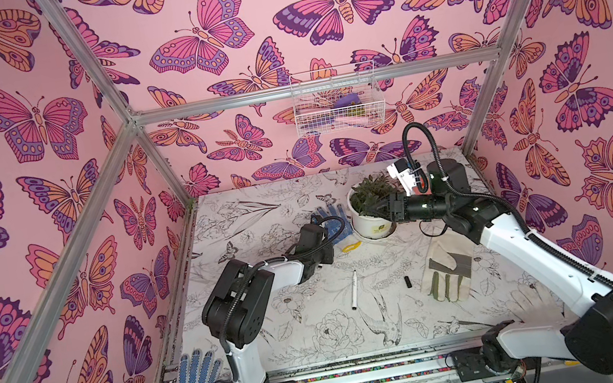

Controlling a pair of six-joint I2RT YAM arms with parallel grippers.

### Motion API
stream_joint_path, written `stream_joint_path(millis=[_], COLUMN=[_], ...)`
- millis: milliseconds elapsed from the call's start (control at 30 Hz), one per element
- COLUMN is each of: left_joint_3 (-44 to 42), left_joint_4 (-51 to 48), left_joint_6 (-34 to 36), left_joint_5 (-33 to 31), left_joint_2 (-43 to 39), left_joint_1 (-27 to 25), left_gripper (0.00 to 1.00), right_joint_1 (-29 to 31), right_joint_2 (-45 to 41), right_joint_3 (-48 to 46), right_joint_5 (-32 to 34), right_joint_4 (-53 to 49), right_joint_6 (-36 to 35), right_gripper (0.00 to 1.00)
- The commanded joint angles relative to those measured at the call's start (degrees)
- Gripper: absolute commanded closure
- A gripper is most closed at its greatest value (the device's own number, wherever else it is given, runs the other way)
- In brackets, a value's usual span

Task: Insert the pens into the pen caps
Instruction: 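Carry the capped marker with the left gripper down beside the blue glove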

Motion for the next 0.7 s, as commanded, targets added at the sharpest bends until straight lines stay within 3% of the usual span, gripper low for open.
stream_joint_path(millis=[0, 67, 133, 200, 500, 667], left_joint_3=[2.4, 2.8, 3.0, 3.2, 1.3, 3.7], left_joint_4=[-6.0, -6.9, -7.8, -8.2, -11.9, -12.3], left_joint_6=[1.3, 1.5, 1.8, 2.0, 0.2, 2.7], left_joint_5=[-2.3, -1.8, -0.7, 1.0, 5.3, 3.5], left_joint_2=[1.6, 1.0, -0.3, -2.1, -10.7, -7.3], left_joint_1=[0.2, 0.2, 0.2, 0.1, -0.8, -0.8], left_gripper=[0.88, 0.81, 0.51, 0.46, 0.38, 0.41], right_joint_1=[-0.3, -0.3, -0.3, -0.3, -0.4, -0.4], right_joint_2=[-1.6, -2.0, -2.1, -2.4, -3.0, -2.2], right_joint_3=[1.4, 1.2, 1.2, 1.1, 0.8, 0.7], right_joint_5=[1.1, 1.1, 2.6, 2.7, 3.8, 2.9], right_joint_4=[-1.9, -2.4, -2.9, -3.2, -2.9, -1.7], right_joint_6=[-2.3, -2.7, -3.3, -3.8, -4.6, -3.4], right_gripper=[0.5, 0.51, 0.52, 0.53, 0.55, 0.55])
